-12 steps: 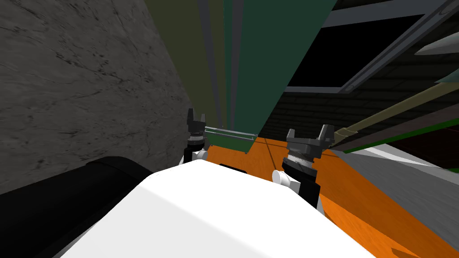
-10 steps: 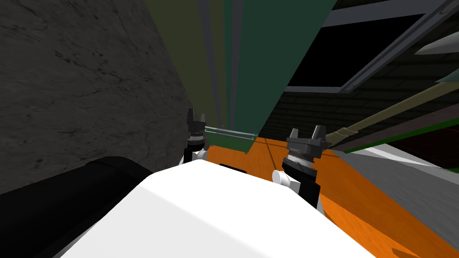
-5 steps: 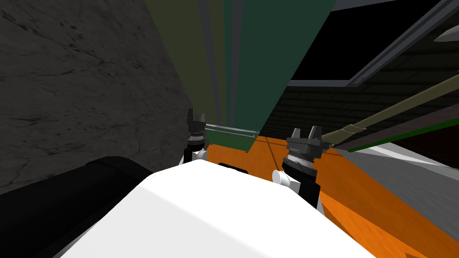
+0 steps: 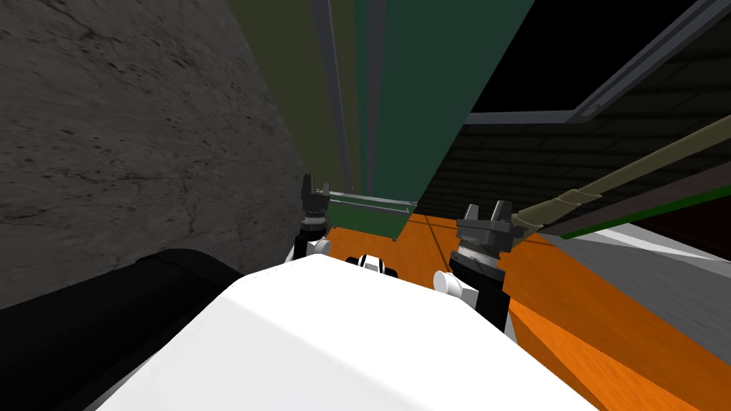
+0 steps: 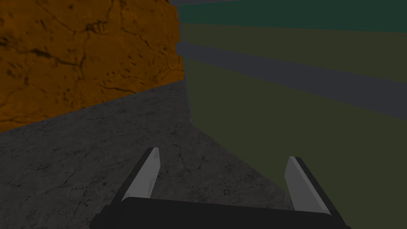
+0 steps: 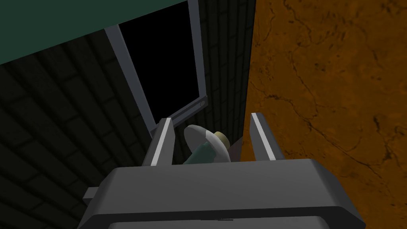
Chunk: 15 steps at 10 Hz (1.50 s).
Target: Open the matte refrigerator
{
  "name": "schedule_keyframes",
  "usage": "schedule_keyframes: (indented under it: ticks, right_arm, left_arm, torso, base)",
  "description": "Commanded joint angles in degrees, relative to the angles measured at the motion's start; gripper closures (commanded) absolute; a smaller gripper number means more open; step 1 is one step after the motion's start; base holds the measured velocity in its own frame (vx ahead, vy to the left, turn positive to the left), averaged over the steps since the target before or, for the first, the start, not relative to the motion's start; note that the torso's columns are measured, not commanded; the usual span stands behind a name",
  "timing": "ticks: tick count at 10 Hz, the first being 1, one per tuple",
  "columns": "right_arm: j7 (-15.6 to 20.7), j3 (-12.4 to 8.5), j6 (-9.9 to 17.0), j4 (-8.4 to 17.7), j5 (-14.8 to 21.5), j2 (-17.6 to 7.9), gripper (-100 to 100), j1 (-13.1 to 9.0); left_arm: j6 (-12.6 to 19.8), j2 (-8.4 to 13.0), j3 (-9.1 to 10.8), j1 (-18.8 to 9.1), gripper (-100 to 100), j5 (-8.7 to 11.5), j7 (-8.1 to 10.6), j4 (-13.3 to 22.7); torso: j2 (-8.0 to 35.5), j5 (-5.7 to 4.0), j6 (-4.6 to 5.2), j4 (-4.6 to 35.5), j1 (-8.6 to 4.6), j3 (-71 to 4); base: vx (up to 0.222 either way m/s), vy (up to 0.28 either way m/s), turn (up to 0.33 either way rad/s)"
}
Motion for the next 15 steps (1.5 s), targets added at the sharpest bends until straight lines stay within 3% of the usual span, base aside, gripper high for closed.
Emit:
schedule_keyframes:
  ticks: [1,7,15]
  right_arm:
    - [0.0,0.0,0.0,0.0,0.0,0.0,0,0.0]
    - [0.0,0.0,0.0,0.0,0.0,0.0,0,0.0]
    - [0.0,0.0,0.0,0.0,0.0,0.0,0,0.0]
  left_arm:
    - [-1.77,2.91,-0.42,-0.88,-100,-0.07,0.34,3.89]
    - [-5.9,5.77,-1.37,-3.48,-100,-0.24,1.07,13.35]
    - [-10.97,6.63,-2.55,-6.9,-100,-0.46,2.0,25.33]
  torso:
    - [0.1,0.0,0.0,0.15,0.0,-0.28]
    - [0.28,-0.01,0.0,0.26,-0.04,-0.26]
    - [0.27,-0.01,0.0,0.25,-0.03,-0.27]
  base:
    - [0.066,0.013,-0.043]
    - [0.061,0.011,-0.045]
    - [0.057,0.012,-0.044]
